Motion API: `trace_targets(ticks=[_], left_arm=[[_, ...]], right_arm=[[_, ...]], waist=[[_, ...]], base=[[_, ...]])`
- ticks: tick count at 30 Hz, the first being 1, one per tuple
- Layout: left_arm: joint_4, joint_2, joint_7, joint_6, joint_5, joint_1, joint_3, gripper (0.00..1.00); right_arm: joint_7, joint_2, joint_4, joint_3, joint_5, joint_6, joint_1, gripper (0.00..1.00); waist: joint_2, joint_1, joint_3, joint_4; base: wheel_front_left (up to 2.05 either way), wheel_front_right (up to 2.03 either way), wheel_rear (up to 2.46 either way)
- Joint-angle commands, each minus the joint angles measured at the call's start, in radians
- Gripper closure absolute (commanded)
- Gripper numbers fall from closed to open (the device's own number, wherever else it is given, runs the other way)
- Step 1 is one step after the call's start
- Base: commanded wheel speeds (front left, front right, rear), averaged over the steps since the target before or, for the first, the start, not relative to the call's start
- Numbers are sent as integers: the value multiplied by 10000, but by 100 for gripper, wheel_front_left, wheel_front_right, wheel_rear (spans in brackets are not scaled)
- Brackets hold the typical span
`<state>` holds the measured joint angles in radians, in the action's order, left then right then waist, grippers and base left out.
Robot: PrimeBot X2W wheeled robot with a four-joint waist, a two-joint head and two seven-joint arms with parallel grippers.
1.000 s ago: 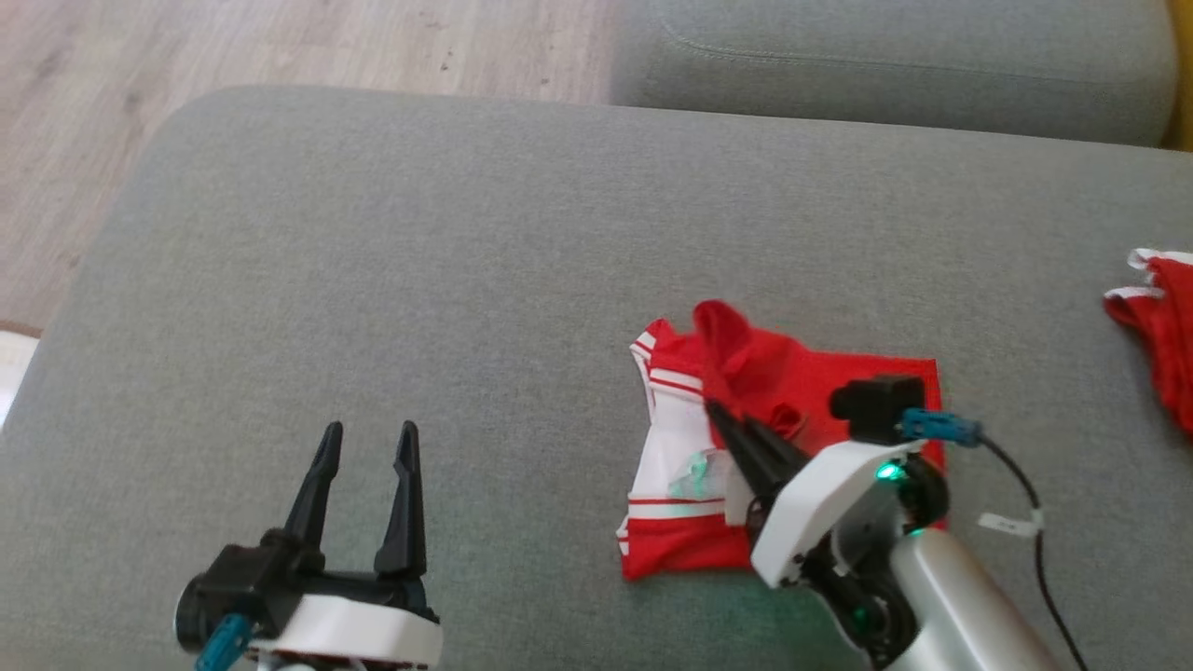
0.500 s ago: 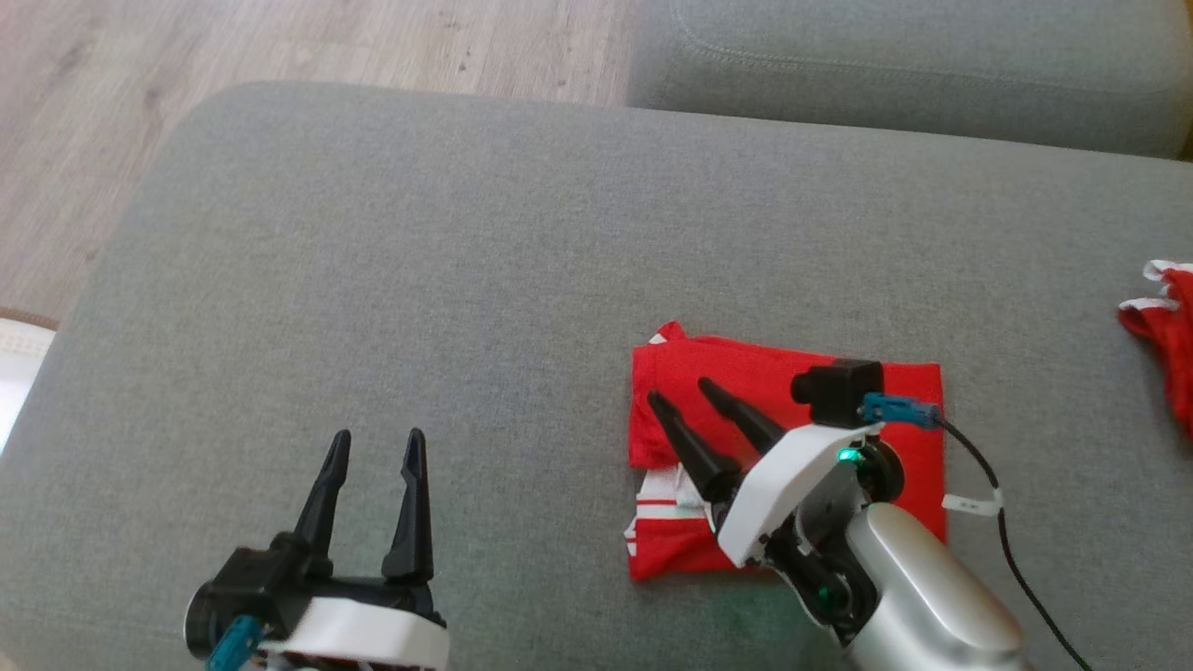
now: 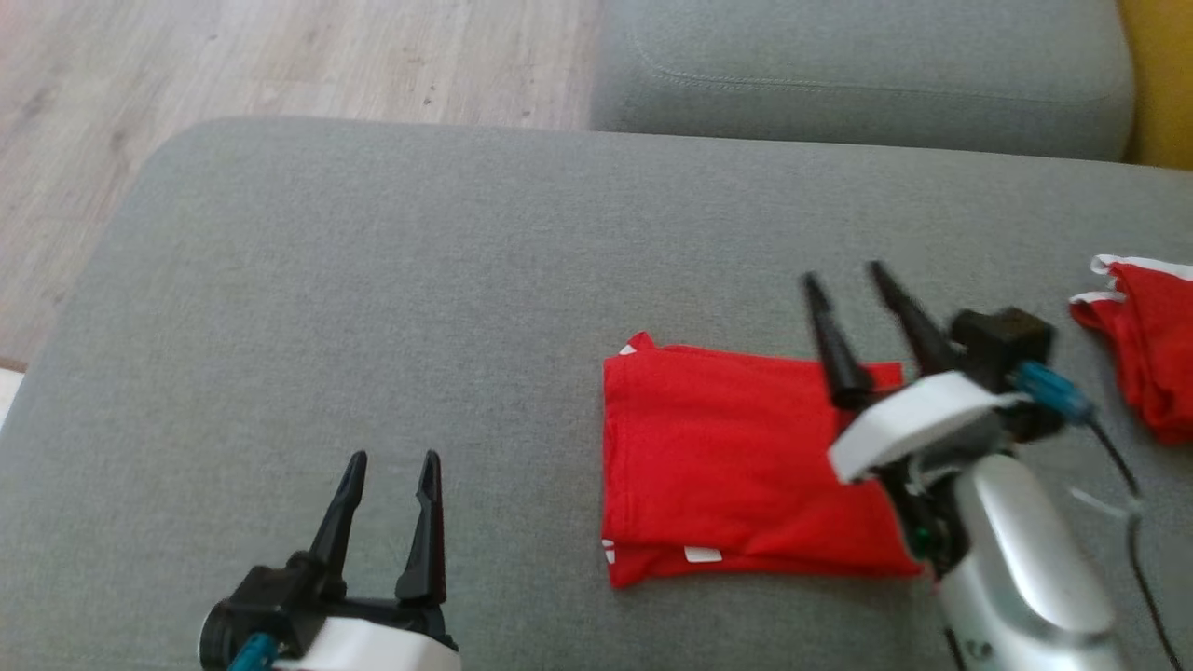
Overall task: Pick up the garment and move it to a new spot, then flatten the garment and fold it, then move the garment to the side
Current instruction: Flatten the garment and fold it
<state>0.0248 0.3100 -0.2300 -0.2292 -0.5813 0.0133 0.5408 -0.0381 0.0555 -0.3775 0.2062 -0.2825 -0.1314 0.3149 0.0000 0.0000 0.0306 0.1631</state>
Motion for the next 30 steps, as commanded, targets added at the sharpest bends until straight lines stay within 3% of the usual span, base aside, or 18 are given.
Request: trace_targets(ticks=[1,14,30], left_arm=[[-315,51,-33,-60,-39,-299,-317,0],[151,-48,-7,-143,-148,-253,-270,0],[863,-150,-181,-92,-378,85,-485,0]], right_arm=[[-169,-52,471,-70,246,7,-27,0],[-419,-53,2297,-2140,1442,7,-2600,0],[-514,-53,2715,-2072,1294,7,-3851,0]], waist=[[0,0,-34,-60],[0,0,-446,-476],[0,0,-605,-751]], base=[[0,0,0],[0,0,0],[0,0,0]])
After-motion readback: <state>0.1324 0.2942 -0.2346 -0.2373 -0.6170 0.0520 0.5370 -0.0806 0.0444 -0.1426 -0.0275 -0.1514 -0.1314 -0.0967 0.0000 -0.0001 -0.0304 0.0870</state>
